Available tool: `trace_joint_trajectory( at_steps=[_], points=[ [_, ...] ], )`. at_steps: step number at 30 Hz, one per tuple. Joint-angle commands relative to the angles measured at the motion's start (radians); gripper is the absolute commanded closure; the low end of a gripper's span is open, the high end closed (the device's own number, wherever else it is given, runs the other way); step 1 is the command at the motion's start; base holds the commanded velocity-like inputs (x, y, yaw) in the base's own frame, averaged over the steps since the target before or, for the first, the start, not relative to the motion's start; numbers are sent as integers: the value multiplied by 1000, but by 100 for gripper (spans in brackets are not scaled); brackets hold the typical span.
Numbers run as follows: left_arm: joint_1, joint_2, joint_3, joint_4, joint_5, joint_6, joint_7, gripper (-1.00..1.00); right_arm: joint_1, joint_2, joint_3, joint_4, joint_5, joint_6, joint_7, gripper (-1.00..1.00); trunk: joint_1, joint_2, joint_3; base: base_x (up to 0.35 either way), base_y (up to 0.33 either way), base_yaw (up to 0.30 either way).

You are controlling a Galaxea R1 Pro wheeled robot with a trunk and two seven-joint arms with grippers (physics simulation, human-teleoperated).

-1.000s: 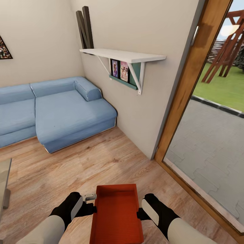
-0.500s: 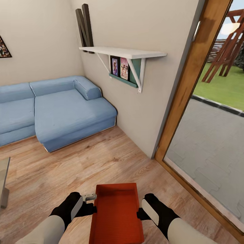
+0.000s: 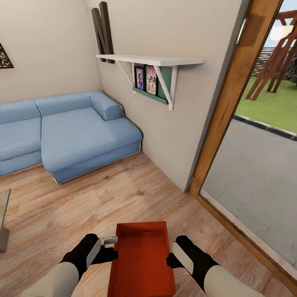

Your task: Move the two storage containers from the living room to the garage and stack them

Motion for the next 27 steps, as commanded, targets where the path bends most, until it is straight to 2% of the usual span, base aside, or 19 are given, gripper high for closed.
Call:
trace_joint_trajectory(
  at_steps=[1,9,15,27],
  points=[
    [0,-1,6,-1,4,5,0,-100,-1,-1,6,-1,-10,2,-9,-100,4,-8,-4,0,0,0],
    [0,-1,6,-1,4,5,0,-100,-1,-1,6,-1,-10,0,-9,-100,35,-64,-29,0,0,0],
    [0,-1,6,-1,4,5,0,-100,-1,-2,9,-9,-8,-41,-13,-100,35,-64,-29,0,0,0],
    [0,-1,6,-1,4,5,0,-100,-1,-2,8,-11,-1,-47,-16,-100,35,-64,-29,0,0,0]
  ],
)
